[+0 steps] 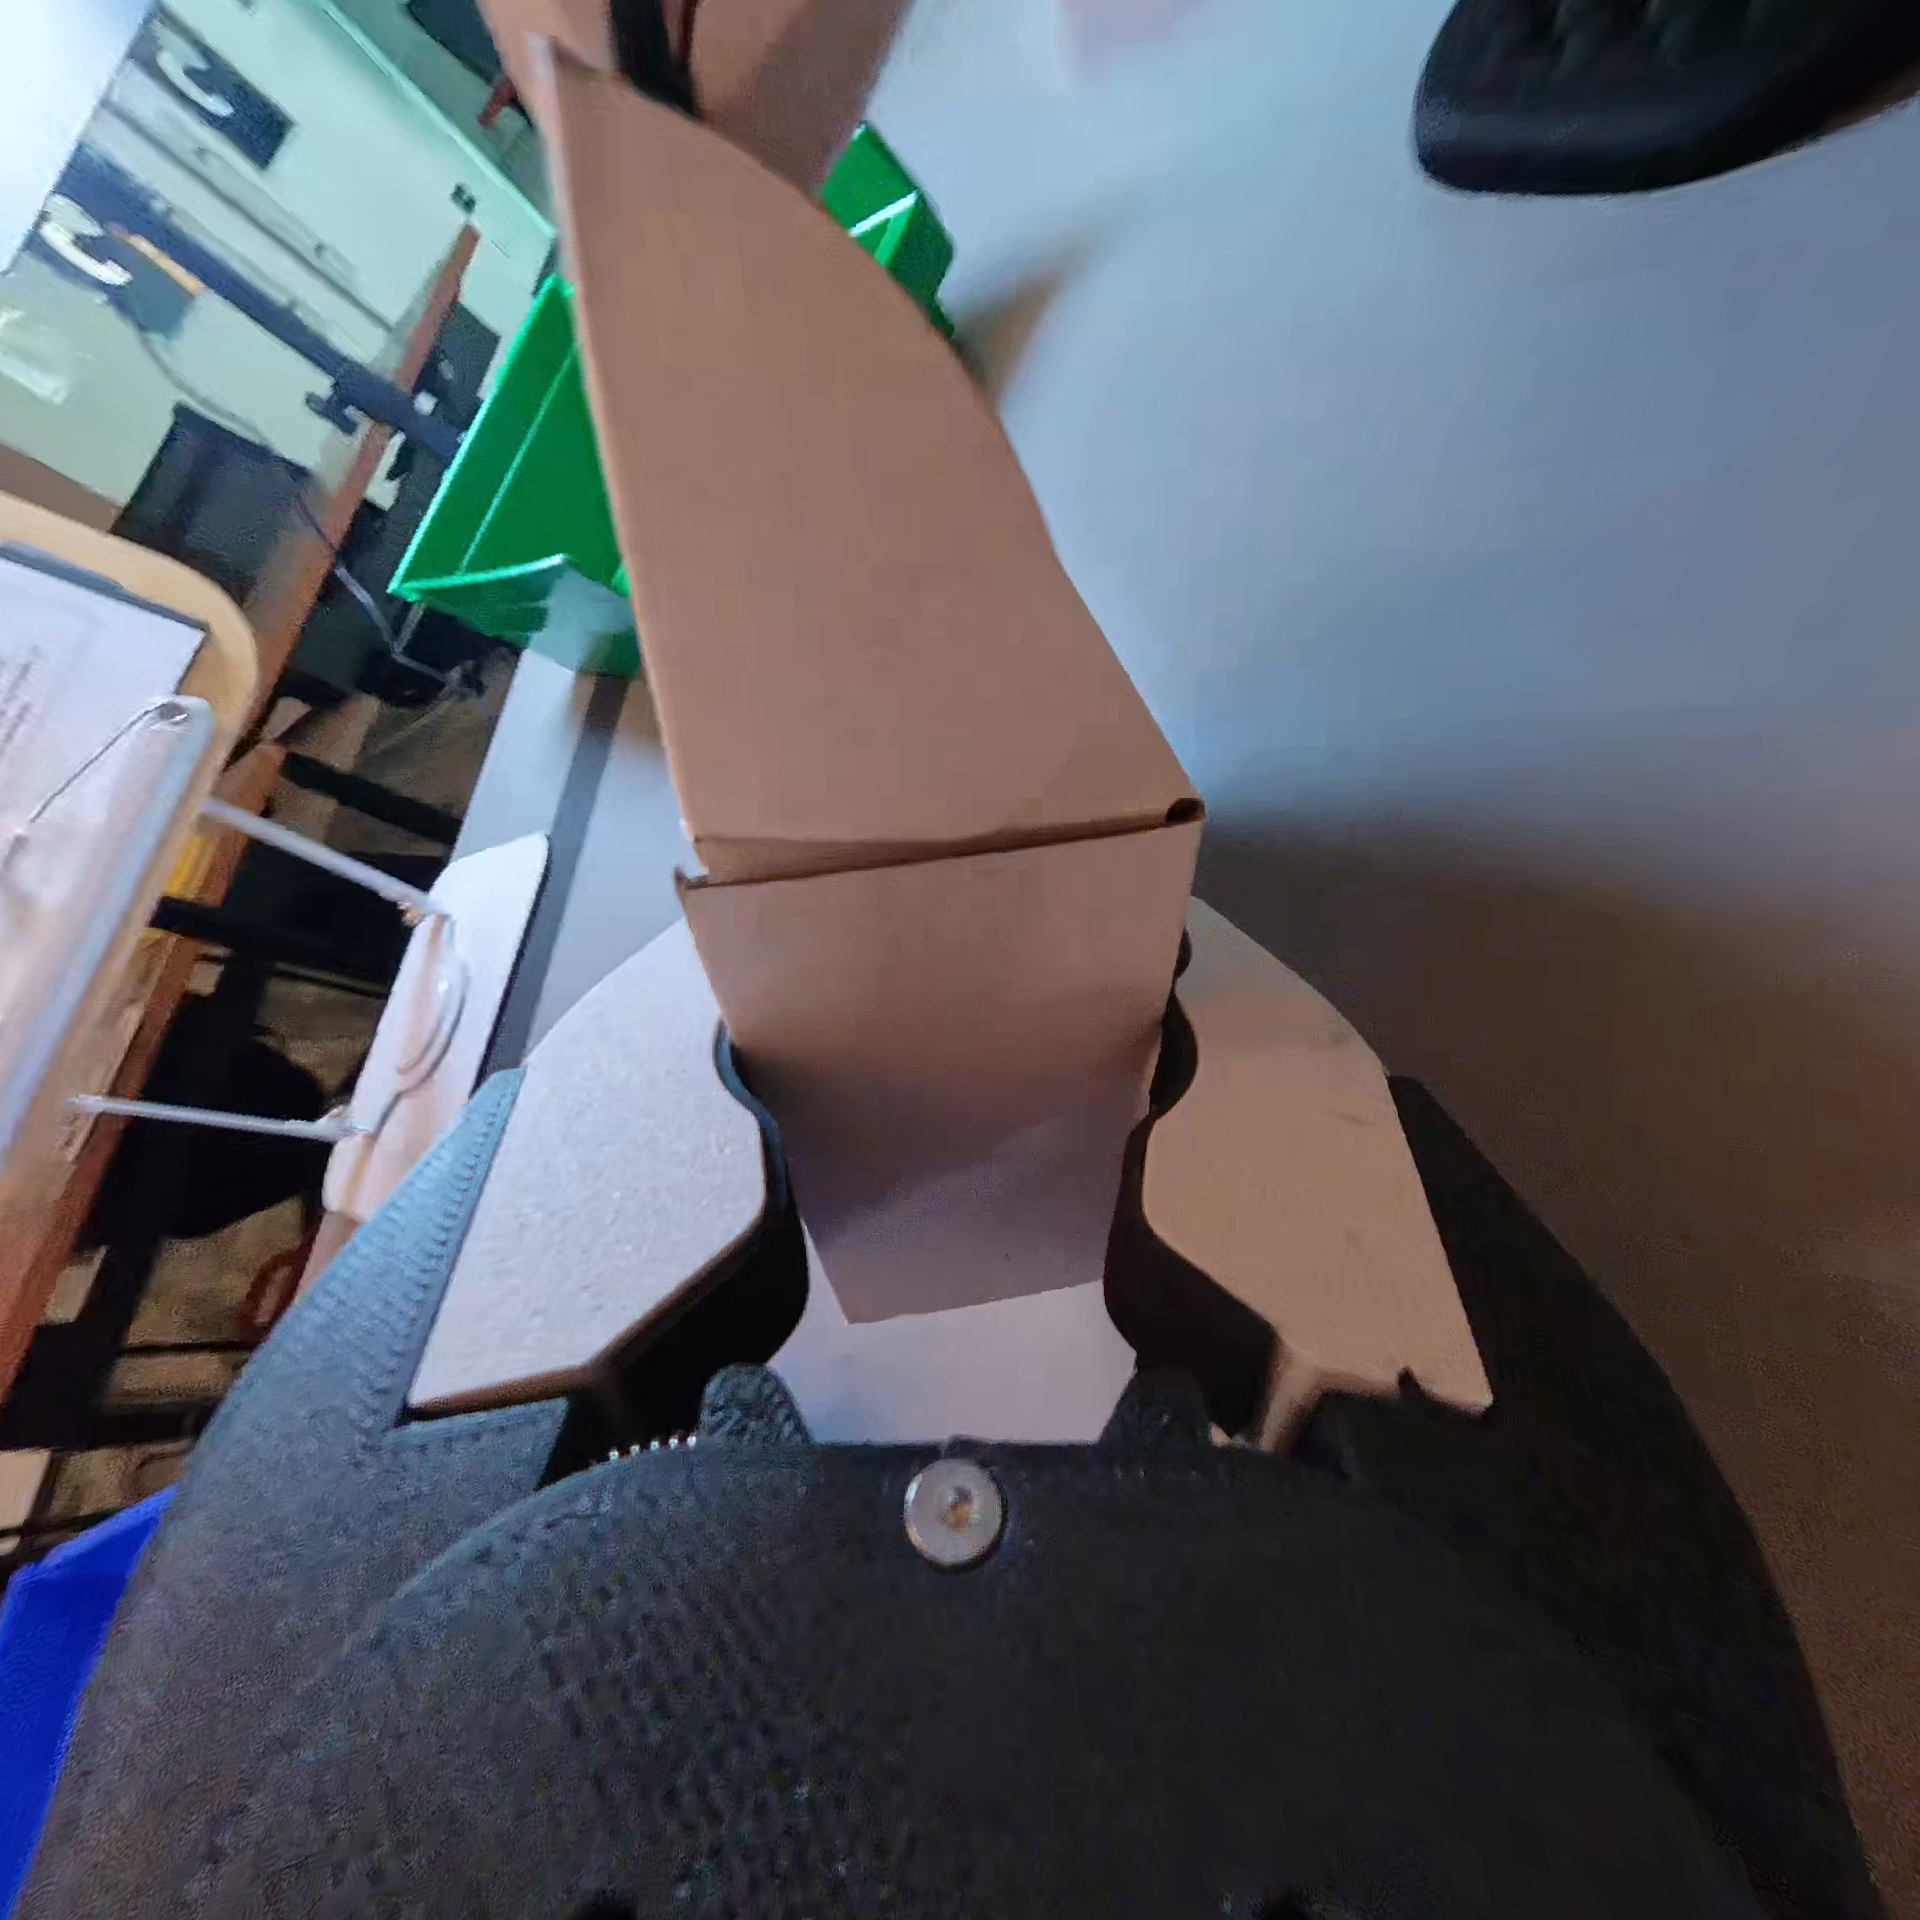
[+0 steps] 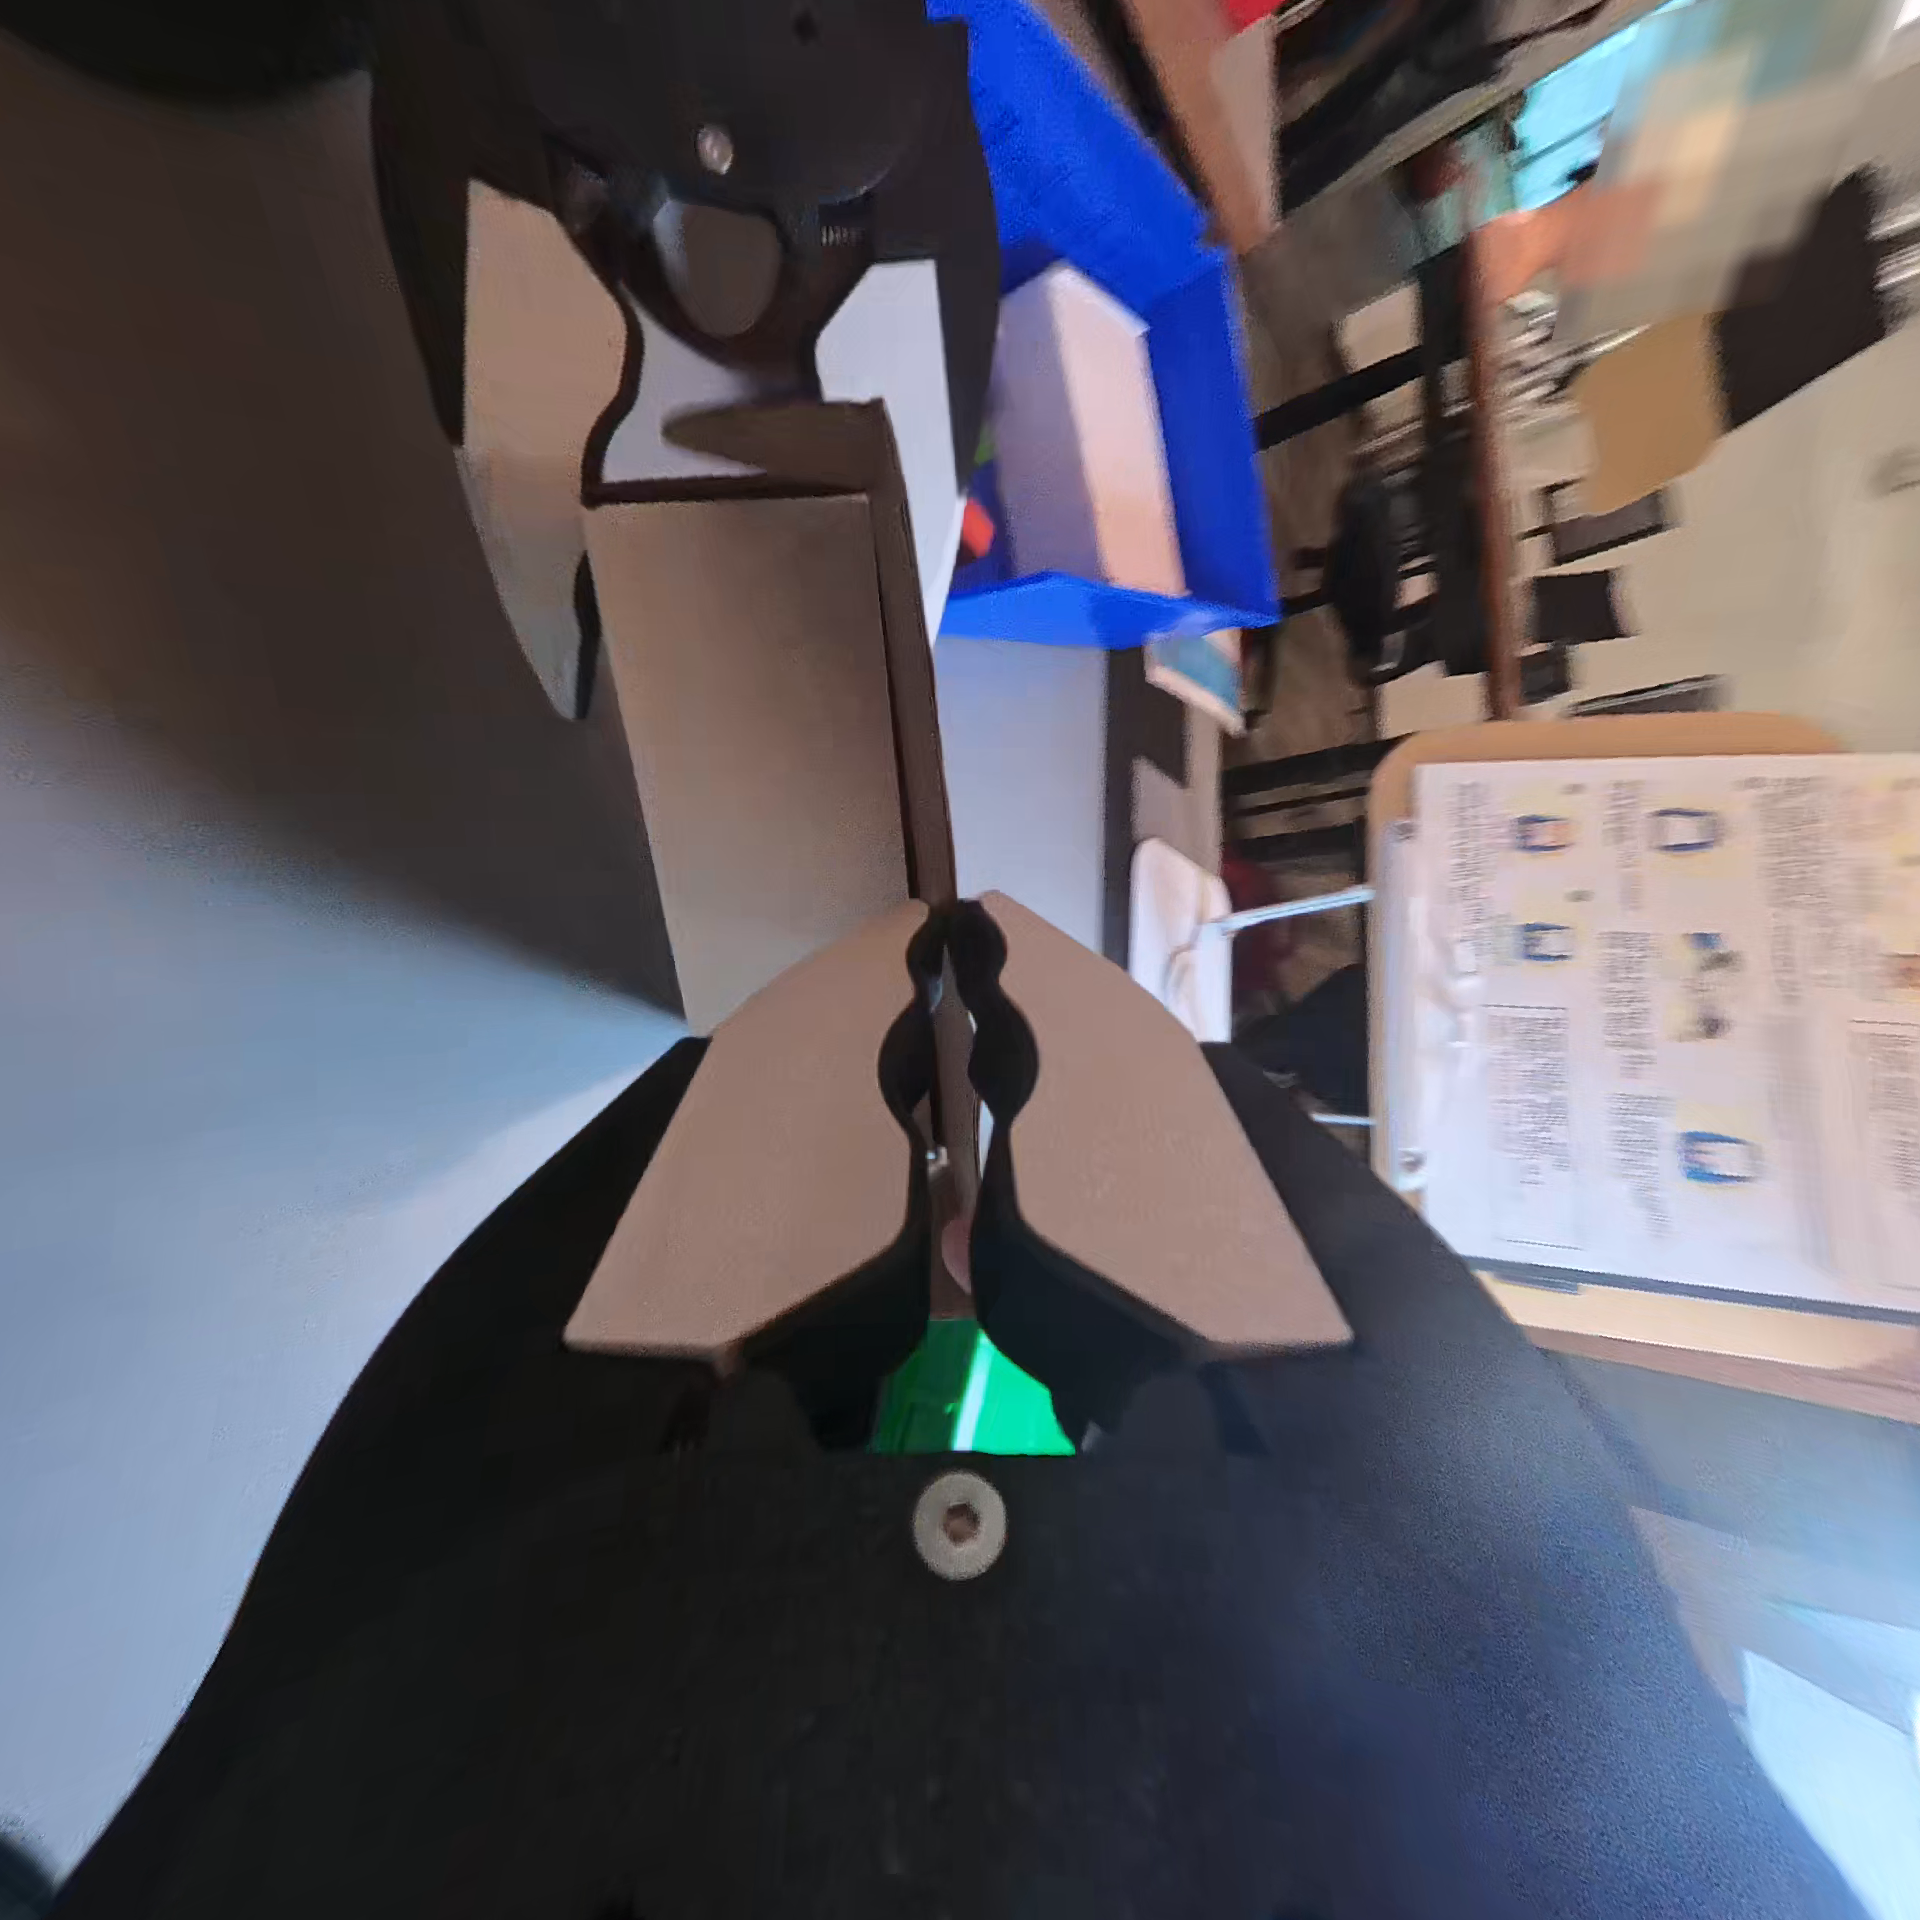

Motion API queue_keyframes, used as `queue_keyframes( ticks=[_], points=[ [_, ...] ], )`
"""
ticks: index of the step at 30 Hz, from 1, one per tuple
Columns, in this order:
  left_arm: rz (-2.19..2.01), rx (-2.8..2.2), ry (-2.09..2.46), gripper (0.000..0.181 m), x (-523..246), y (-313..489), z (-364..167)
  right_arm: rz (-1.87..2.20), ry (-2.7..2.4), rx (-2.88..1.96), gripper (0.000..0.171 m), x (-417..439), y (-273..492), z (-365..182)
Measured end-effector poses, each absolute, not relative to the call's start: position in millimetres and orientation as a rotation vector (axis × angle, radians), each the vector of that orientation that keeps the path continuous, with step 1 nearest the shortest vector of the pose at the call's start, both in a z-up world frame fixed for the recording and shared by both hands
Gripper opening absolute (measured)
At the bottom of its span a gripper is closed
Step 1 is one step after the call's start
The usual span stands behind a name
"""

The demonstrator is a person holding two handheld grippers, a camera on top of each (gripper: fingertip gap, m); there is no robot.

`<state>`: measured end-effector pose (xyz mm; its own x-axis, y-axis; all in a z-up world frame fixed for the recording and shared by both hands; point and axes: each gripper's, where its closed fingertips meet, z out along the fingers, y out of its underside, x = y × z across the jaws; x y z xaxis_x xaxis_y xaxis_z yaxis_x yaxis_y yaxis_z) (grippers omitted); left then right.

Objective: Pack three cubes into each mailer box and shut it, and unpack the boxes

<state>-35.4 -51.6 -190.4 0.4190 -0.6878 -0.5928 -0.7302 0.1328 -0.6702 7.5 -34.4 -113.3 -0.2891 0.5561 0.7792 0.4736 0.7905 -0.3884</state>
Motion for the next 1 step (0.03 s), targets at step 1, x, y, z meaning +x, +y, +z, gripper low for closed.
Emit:
queue_keyframes(
  ticks=[1],
  points=[
    [0.039, -1.557, 1.299, 0.072, -31.3, -53.1, -190.1, 0.105, -1.979, -0.776, 0.000, 11.3, -33.8, -114.6]
  ],
)
